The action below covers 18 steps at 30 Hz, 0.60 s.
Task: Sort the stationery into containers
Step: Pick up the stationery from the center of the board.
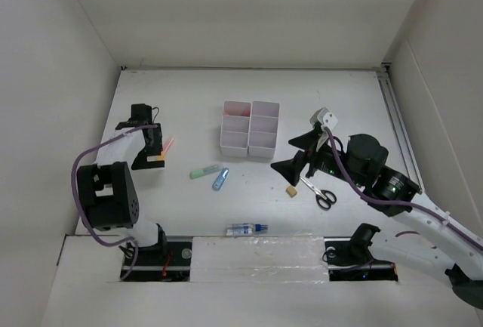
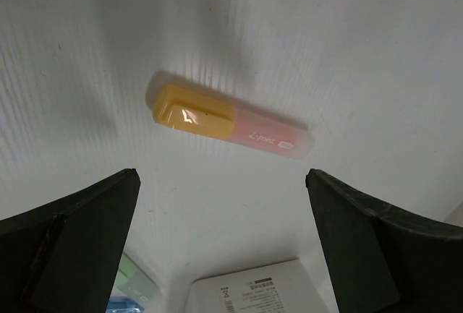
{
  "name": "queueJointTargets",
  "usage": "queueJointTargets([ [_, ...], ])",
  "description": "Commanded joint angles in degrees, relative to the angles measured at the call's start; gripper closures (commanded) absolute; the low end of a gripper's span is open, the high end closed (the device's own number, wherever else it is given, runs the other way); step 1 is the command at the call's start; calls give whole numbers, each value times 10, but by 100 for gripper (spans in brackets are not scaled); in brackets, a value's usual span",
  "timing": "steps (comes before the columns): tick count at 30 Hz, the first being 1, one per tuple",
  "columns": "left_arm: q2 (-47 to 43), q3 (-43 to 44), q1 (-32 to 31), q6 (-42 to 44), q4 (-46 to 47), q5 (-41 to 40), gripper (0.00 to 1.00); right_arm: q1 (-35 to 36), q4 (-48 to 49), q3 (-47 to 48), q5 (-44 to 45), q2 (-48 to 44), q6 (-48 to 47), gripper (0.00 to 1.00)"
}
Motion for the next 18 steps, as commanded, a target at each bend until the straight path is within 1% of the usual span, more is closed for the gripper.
queueJointTargets([
  [1, 6, 36, 1, -30, 9, 39, 0, 6, 27, 1, -10, -5, 7, 0],
  [7, 49, 66, 8, -73, 3, 60, 0, 11, 27, 1, -15, -15, 7, 0],
  [11, 77, 72, 8, -86, -4, 60, 0, 11, 22, 7, -20, -21, 7, 0],
  [16, 82, 57, 8, -108, -10, 46, 3, 11, 16, 7, -20, -27, 7, 0],
  [18, 87, 56, 8, -109, -16, 40, 6, 11, 16, 7, -20, -33, 7, 0],
])
